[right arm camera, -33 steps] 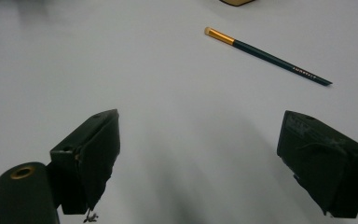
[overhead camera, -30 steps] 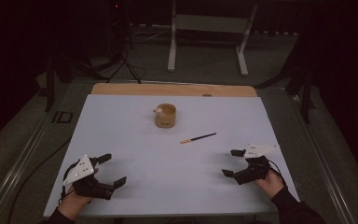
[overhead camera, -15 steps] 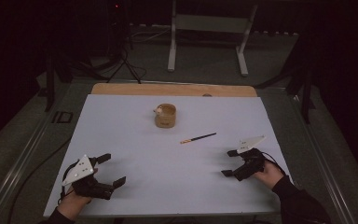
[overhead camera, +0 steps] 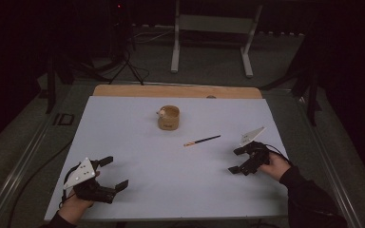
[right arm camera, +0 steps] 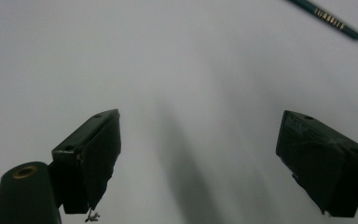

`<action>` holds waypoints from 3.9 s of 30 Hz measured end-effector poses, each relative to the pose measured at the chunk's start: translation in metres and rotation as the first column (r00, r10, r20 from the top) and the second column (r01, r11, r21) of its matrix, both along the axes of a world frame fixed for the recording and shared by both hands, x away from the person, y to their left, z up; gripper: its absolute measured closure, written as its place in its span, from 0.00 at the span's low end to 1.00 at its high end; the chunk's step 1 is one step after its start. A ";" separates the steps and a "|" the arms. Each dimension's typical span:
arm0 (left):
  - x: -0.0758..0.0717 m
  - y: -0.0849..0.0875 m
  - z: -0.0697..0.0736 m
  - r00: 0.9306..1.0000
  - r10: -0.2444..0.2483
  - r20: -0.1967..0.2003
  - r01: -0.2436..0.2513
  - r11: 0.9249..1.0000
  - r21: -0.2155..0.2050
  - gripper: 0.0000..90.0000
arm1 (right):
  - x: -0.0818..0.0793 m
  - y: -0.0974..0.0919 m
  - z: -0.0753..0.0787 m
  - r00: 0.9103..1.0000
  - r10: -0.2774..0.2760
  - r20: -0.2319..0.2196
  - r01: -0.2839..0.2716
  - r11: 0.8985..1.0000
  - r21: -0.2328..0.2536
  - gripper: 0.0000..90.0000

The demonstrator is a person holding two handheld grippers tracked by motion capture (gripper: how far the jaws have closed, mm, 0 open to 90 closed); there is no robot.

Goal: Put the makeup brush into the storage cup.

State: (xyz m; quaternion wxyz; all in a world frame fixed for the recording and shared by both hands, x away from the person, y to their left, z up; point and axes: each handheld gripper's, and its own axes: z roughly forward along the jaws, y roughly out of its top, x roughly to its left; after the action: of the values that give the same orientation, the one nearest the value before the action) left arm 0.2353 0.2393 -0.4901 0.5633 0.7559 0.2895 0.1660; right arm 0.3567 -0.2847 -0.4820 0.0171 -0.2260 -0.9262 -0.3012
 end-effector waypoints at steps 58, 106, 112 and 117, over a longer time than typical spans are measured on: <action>0.000 0.001 -0.002 1.000 -0.001 -0.013 0.001 1.000 -0.005 0.01 | 0.118 0.032 0.026 0.960 0.274 -0.060 -0.274 0.869 -0.412 0.15; -0.002 0.002 -0.003 1.000 -0.012 -0.018 0.012 1.000 -0.008 0.01 | 0.115 0.124 0.047 0.783 0.622 -0.024 -0.573 0.706 -0.417 0.32; -0.002 0.002 -0.003 1.000 -0.013 -0.020 0.013 1.000 -0.010 0.01 | 0.114 0.134 0.048 0.763 0.647 0.001 -0.589 0.695 -0.413 0.38; -0.002 0.002 -0.003 1.000 -0.013 -0.020 0.012 1.000 -0.009 0.01 | 0.112 0.142 0.047 0.750 0.662 0.011 -0.602 0.688 -0.405 0.43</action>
State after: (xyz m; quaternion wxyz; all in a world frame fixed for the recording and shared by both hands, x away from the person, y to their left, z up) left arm 0.2338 0.2410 -0.4932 0.5647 0.7569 0.2910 0.1537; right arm 0.4685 -0.1428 -0.4350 0.0037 0.1330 -0.9850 -0.1100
